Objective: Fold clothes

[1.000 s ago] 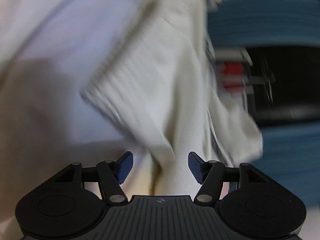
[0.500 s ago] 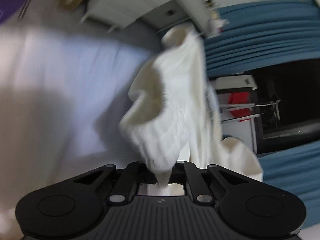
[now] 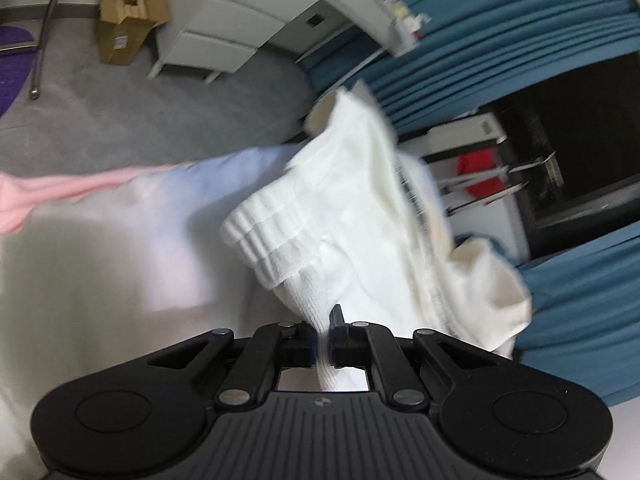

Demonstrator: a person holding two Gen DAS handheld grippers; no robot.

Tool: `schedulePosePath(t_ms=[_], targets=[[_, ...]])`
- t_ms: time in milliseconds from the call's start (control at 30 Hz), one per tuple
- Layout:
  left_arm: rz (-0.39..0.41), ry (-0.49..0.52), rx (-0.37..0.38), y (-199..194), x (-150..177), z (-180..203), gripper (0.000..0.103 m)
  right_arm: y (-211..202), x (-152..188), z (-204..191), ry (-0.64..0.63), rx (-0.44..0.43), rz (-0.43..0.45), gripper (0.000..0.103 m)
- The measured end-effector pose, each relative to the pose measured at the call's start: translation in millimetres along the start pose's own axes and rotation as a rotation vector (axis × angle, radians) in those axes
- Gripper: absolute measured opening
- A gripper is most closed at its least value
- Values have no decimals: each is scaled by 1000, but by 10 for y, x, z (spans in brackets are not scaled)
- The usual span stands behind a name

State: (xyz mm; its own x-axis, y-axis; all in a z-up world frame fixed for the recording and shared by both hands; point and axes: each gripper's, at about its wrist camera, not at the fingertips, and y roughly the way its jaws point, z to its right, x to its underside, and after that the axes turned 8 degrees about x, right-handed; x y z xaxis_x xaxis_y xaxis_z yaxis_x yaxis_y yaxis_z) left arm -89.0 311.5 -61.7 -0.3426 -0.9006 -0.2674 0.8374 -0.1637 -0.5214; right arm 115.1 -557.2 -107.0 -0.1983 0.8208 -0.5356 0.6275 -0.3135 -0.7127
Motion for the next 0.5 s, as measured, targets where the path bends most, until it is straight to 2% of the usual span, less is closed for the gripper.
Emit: schedulePosePath(t_ms=[67,133,200,267,300,367,400,467,500], targets=[[-40,-29,-15,11,-25,-186,6,130,51,101,14,72,-88,8],[-57,-41,-16,44,-60,-255,8,211,69,141,13,93,-126,9],[-64,5,-37,54,-59,-225,11,190,79,121,6,93,-119,10],[-58,62,-58,18,-27,-144,25,116,65,118,11,77,-96,12],[-55,90,-67,-4,-10,-103,29,72,53,107,2,72,-81,14],[-43,151,-77,-76,20,-6,47,-21,31,46,-46,91,-32,24],[-34,191,-83,-131,38,70,49,-77,18,10,-70,101,-2,29],[-6,279,-92,-228,94,243,57,-204,-14,-60,-99,105,62,61],[19,332,-91,-257,145,358,60,-258,-34,-95,-112,98,98,68]])
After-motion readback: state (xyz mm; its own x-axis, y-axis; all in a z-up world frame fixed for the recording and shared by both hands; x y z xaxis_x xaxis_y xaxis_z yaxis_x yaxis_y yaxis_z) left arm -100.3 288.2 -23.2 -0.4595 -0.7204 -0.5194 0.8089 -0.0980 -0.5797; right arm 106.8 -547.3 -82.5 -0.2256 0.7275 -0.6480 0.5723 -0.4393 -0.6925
